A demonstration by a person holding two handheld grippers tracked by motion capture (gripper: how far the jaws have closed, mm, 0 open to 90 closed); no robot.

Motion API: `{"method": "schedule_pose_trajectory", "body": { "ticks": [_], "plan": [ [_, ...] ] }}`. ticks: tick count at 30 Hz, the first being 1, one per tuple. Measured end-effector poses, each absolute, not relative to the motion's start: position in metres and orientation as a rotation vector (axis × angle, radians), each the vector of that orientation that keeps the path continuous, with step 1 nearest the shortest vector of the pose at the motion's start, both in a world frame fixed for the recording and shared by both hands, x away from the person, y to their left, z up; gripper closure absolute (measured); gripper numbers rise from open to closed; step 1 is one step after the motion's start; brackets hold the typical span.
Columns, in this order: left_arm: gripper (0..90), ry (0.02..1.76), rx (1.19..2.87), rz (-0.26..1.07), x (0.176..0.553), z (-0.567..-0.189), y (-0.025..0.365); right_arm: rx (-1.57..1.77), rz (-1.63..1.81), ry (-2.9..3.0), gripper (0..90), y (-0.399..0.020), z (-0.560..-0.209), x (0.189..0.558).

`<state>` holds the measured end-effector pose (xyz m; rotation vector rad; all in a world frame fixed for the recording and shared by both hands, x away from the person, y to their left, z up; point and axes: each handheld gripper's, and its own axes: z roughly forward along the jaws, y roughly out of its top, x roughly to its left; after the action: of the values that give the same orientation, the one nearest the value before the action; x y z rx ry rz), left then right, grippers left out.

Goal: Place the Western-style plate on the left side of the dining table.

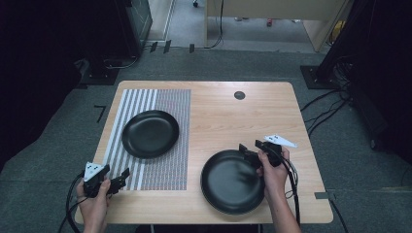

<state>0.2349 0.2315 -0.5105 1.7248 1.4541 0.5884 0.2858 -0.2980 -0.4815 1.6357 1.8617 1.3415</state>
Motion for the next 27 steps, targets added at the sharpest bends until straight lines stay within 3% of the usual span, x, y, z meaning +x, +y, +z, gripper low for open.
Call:
{"method": "schedule_pose_trajectory", "body": {
  "ticks": [27],
  "plan": [
    [18.5,1.462,1.753,0.607,0.221,-0.515,0.246,1.753,1.229,1.739,21.6,-0.376,-0.498,0.245]
  ]
}}
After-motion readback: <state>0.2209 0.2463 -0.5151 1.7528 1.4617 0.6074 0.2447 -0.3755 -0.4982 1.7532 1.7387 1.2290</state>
